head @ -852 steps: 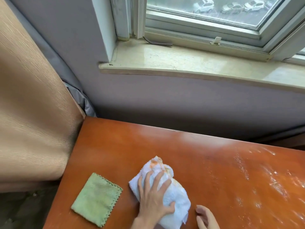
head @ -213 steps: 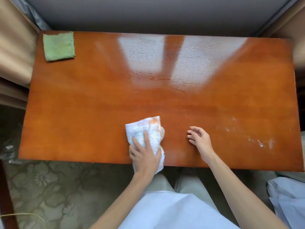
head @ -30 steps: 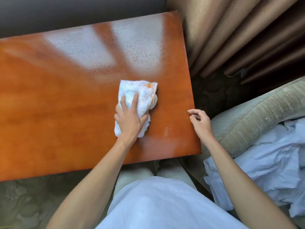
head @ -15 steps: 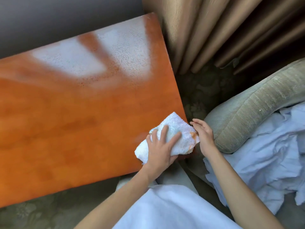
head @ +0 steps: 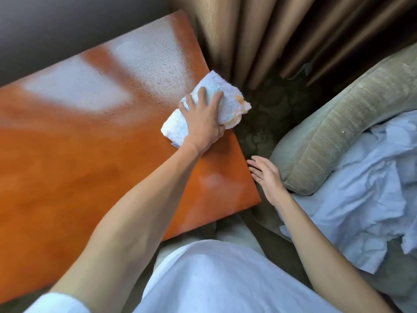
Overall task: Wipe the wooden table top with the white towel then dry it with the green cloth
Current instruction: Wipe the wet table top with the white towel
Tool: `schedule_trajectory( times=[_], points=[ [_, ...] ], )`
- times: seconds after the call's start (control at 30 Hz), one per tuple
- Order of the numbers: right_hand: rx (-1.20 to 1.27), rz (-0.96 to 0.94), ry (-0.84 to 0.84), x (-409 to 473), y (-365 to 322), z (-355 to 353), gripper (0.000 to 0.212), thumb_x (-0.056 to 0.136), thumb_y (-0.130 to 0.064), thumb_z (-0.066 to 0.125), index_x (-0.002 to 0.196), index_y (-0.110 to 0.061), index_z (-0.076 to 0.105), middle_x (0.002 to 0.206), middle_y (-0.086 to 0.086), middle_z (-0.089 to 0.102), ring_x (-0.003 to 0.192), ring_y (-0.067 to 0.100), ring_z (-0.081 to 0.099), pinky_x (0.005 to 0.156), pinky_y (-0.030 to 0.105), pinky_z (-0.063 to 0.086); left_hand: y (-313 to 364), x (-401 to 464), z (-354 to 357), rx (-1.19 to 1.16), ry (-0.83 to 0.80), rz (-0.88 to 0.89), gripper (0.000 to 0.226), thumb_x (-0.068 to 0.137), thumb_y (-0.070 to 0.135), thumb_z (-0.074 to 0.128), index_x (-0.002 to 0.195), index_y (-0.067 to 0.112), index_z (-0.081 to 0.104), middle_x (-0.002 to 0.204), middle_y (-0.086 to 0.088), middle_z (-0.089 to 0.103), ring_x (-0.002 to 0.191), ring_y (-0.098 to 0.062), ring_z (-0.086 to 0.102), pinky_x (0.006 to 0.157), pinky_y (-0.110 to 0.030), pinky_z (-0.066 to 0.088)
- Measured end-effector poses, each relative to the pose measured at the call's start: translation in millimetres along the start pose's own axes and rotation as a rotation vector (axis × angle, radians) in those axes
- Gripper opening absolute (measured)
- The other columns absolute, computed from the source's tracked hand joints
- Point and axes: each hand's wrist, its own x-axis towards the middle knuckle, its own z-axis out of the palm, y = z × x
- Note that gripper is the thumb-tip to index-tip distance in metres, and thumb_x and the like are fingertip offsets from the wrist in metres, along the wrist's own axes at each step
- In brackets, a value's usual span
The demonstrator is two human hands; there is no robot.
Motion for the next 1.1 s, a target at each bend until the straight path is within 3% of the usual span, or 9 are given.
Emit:
schedule_trajectory(
  times=[0.17,0.33,0.5,0.63,0.7,0.83,0.97,1.1],
  points=[
    [0.057,0.020,0.048,-2.8,3.4,-1.2,0.026,0.103,-0.032,0.042,0.120,-0.019,0.057,0.120,0.005,0.065,0.109,0.017,0.062,0.088,0.028,0.049,5.0,-36.0,8.1,0.043,-0.026,0.131,0.073,0.070,0.038,0.072,0.138,0.035,0.044,0.143,-0.013,0.037,0.119,-0.045,0.040,0.100,-0.056,0.031],
    [0.173,0.037,0.151,-4.4,-0.8,-5.5,0.042,0.102,-0.036,0.041,0.135,-0.013,0.050,0.122,0.008,0.065,0.110,0.023,0.063,0.086,0.034,0.051,21.5,-111.8,38.3,-0.071,-0.130,0.323,0.070,0.074,0.043,0.073,0.136,0.039,0.041,0.145,-0.013,0.034,0.129,-0.047,0.034,0.107,-0.065,0.027],
    [-0.072,-0.028,0.164,-14.0,-1.9,-1.6,0.031,0.101,-0.026,0.048,0.127,-0.012,0.054,0.118,0.013,0.066,0.102,0.022,0.065,0.075,0.030,0.053,18.1,-181.8,56.2,0.025,-0.276,0.477,0.066,0.066,0.051,0.077,0.126,0.045,0.050,0.137,-0.007,0.043,0.118,-0.044,0.053,0.099,-0.061,0.046],
    [-0.364,-0.132,0.169,-21.8,2.1,22.8,0.025,0.101,-0.025,0.049,0.125,-0.022,0.052,0.122,0.010,0.062,0.103,0.021,0.061,0.085,0.035,0.050,-2.0,-214.4,60.8,0.109,-0.354,0.508,0.058,0.063,0.041,0.074,0.116,0.048,0.052,0.134,-0.005,0.044,0.111,-0.040,0.058,0.095,-0.055,0.051],
    [-0.478,-0.198,0.257,-24.2,2.4,35.1,0.031,0.101,-0.027,0.047,0.131,-0.022,0.047,0.128,0.007,0.057,0.108,0.021,0.056,0.088,0.036,0.046,-18.1,-228.7,62.8,0.084,-0.287,0.480,0.043,0.071,0.030,0.059,0.110,0.048,0.056,0.131,-0.005,0.045,0.105,-0.037,0.062,0.090,-0.053,0.053],
    [-0.632,-0.311,0.408,-27.8,0.6,68.1,0.038,0.099,-0.019,0.047,0.137,-0.016,0.041,0.141,0.010,0.038,0.116,0.032,0.054,0.096,0.047,0.046,-68.9,-253.3,66.4,-0.034,-0.052,0.296,0.045,0.077,0.021,0.038,0.102,0.046,0.066,0.128,-0.005,0.048,0.092,-0.033,0.067,0.085,-0.045,0.052],
    [-0.809,-0.415,0.382,-36.3,4.0,108.9,0.043,0.095,-0.011,0.052,0.135,-0.016,0.039,0.138,0.006,0.030,0.122,0.037,0.044,0.102,0.056,0.041,-134.8,-269.9,57.7,-0.200,0.004,-0.034,0.038,0.067,0.040,0.063,0.104,0.045,0.072,0.131,-0.004,0.049,0.093,-0.036,0.067,0.080,-0.046,0.052],
    [-0.891,-0.466,0.280,-46.1,7.8,163.2,0.046,0.091,-0.005,0.056,0.135,-0.014,0.045,0.137,0.007,0.033,0.125,0.037,0.039,0.106,0.054,0.036,-221.8,-288.0,42.6,-0.183,-0.078,-0.314,0.084,0.032,0.034,0.083,0.114,0.044,0.071,0.134,-0.007,0.059,0.099,-0.038,0.066,0.076,-0.053,0.055]
  ],
)
